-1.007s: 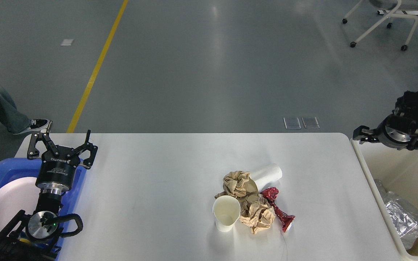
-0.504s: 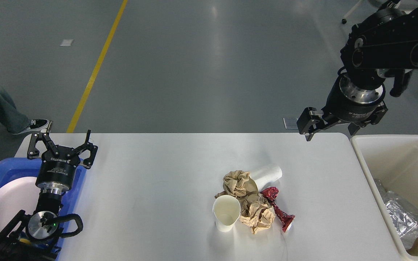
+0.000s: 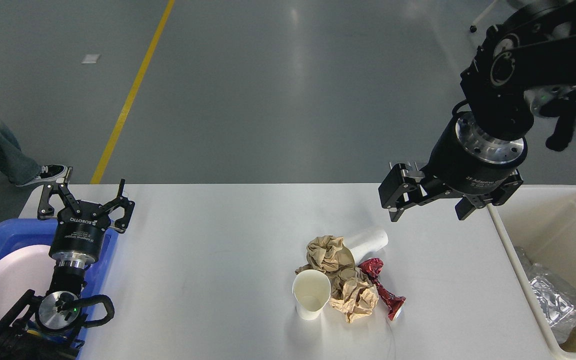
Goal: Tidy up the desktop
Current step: 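Raise the right gripper out of the bin toward the white cups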
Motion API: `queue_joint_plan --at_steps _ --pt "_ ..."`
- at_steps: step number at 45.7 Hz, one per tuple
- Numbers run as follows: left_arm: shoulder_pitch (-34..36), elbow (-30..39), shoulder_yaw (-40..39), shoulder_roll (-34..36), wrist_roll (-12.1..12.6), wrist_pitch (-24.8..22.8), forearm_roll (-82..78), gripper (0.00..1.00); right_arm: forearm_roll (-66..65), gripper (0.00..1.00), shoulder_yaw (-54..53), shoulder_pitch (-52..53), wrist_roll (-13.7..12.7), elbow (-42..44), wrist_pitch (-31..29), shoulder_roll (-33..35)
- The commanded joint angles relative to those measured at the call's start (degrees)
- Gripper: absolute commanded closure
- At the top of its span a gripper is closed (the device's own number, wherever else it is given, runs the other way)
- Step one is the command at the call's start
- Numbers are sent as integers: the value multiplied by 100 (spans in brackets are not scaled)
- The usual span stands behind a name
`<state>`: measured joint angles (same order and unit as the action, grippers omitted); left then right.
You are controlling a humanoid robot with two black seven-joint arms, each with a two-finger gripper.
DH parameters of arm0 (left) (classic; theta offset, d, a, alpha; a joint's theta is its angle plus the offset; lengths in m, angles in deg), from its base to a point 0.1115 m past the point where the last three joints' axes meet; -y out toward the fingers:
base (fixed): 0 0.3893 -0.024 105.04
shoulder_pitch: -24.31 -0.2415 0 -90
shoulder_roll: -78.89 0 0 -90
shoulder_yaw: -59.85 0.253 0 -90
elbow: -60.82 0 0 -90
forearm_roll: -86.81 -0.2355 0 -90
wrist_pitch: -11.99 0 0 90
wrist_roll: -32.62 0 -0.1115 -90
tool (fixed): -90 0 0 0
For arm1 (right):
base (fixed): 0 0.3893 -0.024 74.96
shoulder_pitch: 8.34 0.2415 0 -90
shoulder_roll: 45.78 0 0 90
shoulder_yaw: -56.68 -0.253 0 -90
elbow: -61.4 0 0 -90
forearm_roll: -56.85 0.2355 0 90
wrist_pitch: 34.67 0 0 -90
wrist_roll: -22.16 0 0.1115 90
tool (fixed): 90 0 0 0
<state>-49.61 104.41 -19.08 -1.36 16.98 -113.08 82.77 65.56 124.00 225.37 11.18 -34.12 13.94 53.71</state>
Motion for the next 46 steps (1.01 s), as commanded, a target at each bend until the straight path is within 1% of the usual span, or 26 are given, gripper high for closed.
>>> queue_joint_plan --at_steps 1,7,17,21,27,31,33,36,41,46 --pt "0 0 0 0 0 0 0 4 7 0 -17 -142 -1 25 16 -17" --pt "0 0 0 0 0 0 0 4 68 0 -342 -607 -1 131 191 -96" --pt "0 0 0 0 0 0 0 4 86 0 -966 -1513 -36 438 991 -702" --pt "0 0 0 0 0 0 0 4 86 0 -1230 -1812 -185 570 1272 -895" --pt "0 0 0 0 0 0 0 4 7 0 -1704 -2348 -615 605 1764 -1150" --pt "0 0 0 0 0 0 0 4 -28 0 -1933 -2752 -958 860 2055 -1326" --pt "0 0 0 0 0 0 0 4 -37 0 -1986 -2936 -1081 974 2152 -1405" --pt "0 0 0 0 0 0 0 4 -54 0 -2047 -3191 -1135 1106 2240 -1493" --pt "0 0 0 0 0 0 0 4 -63 0 -2179 -3534 -1135 1344 2249 -1520" --pt "0 0 0 0 0 0 0 4 -379 0 -2390 -3851 -1143 1467 2301 -1581"
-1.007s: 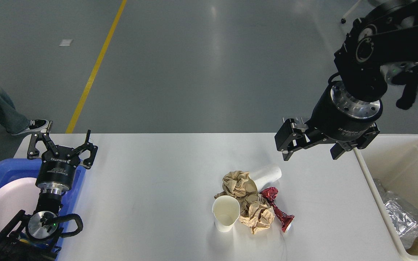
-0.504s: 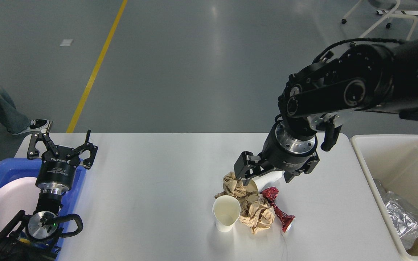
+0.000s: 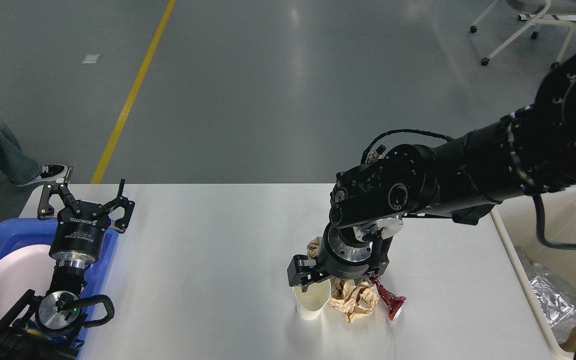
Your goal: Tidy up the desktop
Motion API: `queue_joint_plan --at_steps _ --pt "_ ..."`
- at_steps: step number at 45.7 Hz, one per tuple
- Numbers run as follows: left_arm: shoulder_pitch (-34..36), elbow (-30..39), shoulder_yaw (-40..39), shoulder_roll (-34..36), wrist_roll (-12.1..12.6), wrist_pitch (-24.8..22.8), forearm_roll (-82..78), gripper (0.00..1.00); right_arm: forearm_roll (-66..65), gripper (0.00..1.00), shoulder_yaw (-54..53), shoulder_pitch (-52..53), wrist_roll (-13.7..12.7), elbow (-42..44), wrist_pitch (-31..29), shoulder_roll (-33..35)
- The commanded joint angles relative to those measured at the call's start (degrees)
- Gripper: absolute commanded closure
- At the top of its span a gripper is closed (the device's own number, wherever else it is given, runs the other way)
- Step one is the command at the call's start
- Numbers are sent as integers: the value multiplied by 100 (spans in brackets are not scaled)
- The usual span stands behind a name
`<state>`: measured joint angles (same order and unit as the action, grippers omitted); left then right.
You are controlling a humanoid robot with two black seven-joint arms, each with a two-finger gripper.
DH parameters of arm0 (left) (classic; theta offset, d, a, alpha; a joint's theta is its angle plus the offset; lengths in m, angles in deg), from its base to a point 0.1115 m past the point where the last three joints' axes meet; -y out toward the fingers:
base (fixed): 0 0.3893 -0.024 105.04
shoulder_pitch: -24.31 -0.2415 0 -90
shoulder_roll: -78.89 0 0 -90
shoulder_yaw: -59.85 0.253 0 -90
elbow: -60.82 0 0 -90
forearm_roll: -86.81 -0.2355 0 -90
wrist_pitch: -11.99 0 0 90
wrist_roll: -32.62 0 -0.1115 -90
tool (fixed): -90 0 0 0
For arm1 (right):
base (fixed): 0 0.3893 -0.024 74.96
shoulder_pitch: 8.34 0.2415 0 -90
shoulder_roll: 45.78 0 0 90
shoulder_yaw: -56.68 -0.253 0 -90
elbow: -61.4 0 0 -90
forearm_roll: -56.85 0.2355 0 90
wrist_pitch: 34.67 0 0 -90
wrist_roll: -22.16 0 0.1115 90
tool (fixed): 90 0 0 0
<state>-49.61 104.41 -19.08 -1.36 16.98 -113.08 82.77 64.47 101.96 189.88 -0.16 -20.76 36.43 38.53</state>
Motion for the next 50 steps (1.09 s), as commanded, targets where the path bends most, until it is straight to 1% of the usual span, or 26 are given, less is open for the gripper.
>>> queue_joint_plan --at_steps 1,9,13,20,25,31,41,50 --pt "0 0 0 0 0 0 0 4 -340 0 -221 -363 -10 174 88 -90" --pt "0 0 0 0 0 0 0 4 -490 0 -169 -986 -27 674 527 -292" --pt "0 0 0 0 0 0 0 4 -543 0 -108 -1338 -27 982 598 -371" --pt "0 0 0 0 0 0 0 4 -851 6 15 -1734 -27 1211 808 -468" --pt "0 0 0 0 0 0 0 4 -851 7 156 -1770 -27 1220 1019 -459" --pt "0 0 0 0 0 0 0 4 -842 12 314 -1814 -27 1229 1055 -451" --pt "0 0 0 0 0 0 0 4 -780 12 314 -1814 -27 1229 1055 -451" --pt "0 0 0 0 0 0 0 4 -745 12 314 -1524 -10 1150 985 -415"
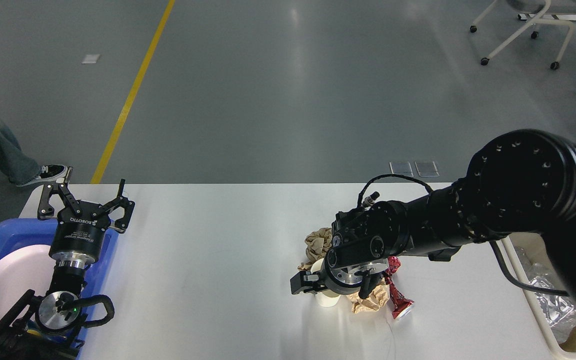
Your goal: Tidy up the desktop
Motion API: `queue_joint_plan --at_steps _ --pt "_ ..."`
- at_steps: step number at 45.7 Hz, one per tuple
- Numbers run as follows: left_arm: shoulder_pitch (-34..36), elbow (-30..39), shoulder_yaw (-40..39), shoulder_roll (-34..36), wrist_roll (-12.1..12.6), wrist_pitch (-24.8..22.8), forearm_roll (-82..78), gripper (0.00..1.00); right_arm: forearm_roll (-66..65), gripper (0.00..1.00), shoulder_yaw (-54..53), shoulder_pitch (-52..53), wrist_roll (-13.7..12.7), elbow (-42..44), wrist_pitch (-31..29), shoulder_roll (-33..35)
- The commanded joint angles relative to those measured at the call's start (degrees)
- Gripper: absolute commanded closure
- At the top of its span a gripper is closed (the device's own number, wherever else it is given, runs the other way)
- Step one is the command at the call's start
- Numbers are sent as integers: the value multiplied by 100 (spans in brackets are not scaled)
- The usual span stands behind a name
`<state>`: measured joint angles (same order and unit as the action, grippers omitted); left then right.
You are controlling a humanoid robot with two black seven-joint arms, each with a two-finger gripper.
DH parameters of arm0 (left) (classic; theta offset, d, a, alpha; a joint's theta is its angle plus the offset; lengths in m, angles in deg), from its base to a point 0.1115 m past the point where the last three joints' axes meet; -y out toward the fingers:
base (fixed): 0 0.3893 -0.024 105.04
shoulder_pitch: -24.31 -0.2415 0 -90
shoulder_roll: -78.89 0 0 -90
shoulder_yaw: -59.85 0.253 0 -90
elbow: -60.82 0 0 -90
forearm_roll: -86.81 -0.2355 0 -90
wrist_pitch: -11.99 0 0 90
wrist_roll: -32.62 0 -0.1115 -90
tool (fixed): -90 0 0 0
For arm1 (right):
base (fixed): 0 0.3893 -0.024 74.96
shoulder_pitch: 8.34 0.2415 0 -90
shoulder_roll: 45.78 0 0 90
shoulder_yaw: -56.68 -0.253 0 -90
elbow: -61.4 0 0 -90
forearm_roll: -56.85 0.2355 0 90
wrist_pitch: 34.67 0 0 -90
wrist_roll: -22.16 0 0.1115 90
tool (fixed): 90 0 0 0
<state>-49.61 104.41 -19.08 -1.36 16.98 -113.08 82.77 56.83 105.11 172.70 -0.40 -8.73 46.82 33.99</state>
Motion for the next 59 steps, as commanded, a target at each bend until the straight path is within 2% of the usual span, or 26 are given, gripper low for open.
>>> queue_joint_plan --at_steps 1,8,16,35,44,48,59 --pt "0 0 0 0 0 0 0 4 19 11 0 230 -3 -88 -55 48" --pt "0 0 0 0 0 0 0 4 19 11 0 449 15 -255 -72 92" --pt "0 0 0 0 0 0 0 4 19 7 17 1354 15 -1019 -300 724" --pt "0 0 0 0 0 0 0 4 959 5 61 3972 50 -1196 -3138 1516" --pt "0 0 0 0 0 0 0 4 1592 1 289 5107 50 -1196 -3974 1533" --pt "0 0 0 0 0 0 0 4 1663 1 334 5266 50 -1222 -4133 1525" --pt "0 0 0 0 0 0 0 4 1671 2 729 5266 15 -1363 -4001 1507"
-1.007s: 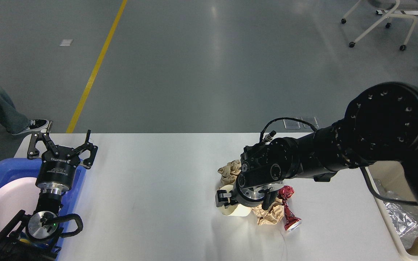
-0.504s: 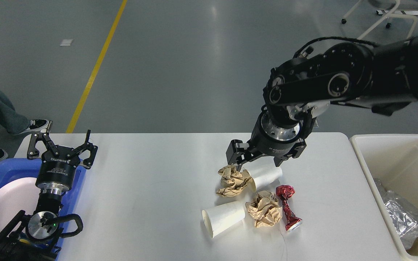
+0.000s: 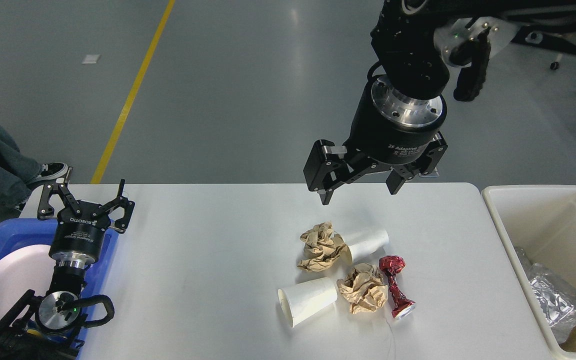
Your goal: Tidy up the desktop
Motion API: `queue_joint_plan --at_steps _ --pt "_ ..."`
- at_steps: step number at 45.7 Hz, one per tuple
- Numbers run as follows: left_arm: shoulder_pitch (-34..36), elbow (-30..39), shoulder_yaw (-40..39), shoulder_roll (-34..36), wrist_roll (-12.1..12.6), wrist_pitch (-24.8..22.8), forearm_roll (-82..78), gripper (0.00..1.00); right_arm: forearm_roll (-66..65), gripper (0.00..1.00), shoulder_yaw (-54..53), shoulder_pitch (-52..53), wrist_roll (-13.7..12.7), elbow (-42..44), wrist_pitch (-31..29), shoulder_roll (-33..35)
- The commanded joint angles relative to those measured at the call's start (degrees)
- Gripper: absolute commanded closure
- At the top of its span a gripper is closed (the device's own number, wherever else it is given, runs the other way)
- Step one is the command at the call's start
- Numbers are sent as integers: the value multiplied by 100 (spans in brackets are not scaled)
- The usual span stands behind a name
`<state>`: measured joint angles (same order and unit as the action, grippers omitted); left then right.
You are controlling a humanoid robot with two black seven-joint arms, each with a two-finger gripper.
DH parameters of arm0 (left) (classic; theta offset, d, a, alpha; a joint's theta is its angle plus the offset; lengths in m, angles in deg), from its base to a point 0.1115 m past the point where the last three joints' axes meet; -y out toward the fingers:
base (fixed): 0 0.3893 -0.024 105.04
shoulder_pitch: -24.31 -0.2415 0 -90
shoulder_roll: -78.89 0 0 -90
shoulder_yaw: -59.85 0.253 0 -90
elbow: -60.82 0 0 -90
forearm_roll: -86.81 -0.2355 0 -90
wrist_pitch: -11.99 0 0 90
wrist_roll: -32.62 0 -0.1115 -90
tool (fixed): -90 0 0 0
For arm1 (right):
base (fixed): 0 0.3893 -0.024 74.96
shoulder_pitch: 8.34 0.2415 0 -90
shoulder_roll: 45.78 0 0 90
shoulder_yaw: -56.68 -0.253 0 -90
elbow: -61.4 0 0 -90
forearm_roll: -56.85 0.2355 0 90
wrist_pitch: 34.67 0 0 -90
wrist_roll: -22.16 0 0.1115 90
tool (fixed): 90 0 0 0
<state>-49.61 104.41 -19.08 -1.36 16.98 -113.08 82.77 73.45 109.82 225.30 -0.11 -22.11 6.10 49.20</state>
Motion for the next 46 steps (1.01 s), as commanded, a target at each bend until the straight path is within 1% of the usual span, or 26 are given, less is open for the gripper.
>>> queue_joint_plan --at_steps 1,6,13,15,17,20,25,30,36,38,41,43,46 --pt "0 0 0 0 0 0 0 4 10 2 310 5 -14 -25 114 -23" --pt "0 0 0 0 0 0 0 4 106 1 486 5 -32 -77 431 -23" --pt "0 0 0 0 0 0 0 4 1098 2 592 -47 -58 -104 589 -50" --pt "0 0 0 0 0 0 0 4 1555 7 601 -109 -146 -121 589 -102" --pt "0 0 0 0 0 0 0 4 1994 10 601 -275 -242 -113 616 -164" --pt "0 0 0 0 0 0 0 4 2688 15 601 -618 -444 -95 791 -295" --pt "0 0 0 0 0 0 0 4 3542 16 557 -1198 -603 -86 1581 -436" --pt "0 0 0 0 0 0 0 4 4096 10 513 -1638 -621 -86 2504 -471" --pt "0 0 0 0 0 0 0 4 4904 5 504 -1867 -621 -121 3822 -542" --pt "0 0 0 0 0 0 0 4 5037 4 469 -1876 -612 -148 4077 -533" --pt "0 0 9 0 0 0 0 4 5037 3 329 -2007 -603 -139 4412 -542" --pt "0 0 0 0 0 0 0 4 5046 1 232 -2191 -586 -113 4614 -542" --pt "9 0 0 0 0 0 0 4 5107 1 31 -2568 -568 -95 4983 -533"
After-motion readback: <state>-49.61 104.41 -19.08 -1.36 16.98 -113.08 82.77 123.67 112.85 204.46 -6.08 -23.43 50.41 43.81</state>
